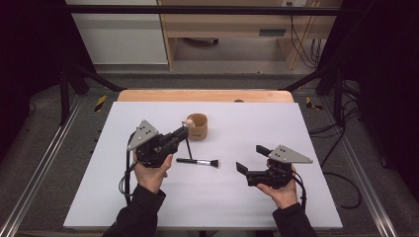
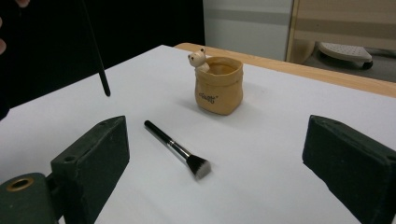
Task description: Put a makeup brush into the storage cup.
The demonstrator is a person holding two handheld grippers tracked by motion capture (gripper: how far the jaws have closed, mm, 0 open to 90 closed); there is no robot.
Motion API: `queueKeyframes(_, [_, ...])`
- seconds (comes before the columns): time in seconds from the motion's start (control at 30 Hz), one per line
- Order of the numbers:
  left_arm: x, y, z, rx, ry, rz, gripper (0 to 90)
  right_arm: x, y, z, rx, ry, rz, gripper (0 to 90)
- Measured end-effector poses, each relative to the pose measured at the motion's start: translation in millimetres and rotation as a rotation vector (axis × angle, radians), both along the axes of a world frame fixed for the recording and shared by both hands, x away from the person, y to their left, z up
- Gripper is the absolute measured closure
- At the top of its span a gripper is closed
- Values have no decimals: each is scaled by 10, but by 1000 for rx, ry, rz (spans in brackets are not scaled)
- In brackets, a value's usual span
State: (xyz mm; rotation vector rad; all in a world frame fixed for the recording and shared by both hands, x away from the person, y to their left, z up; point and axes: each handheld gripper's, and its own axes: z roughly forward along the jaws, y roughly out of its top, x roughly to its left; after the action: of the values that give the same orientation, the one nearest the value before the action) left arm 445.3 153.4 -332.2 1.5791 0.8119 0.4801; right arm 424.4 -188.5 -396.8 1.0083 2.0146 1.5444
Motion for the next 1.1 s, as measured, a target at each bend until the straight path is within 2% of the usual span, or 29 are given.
queueKeyframes(0.33, [73, -36, 103, 29, -16, -3, 849, -44, -189, -50, -2, 13, -38, 73])
queueKeyframes(0.7, [200, -152, 183, 70, -33, 4, 849, -83, -324, -84, -3, 19, -68, 60])
queueKeyframes(1.1, [341, -175, 235, 67, -38, 18, 849, -103, -387, -122, -23, 34, -81, 57])
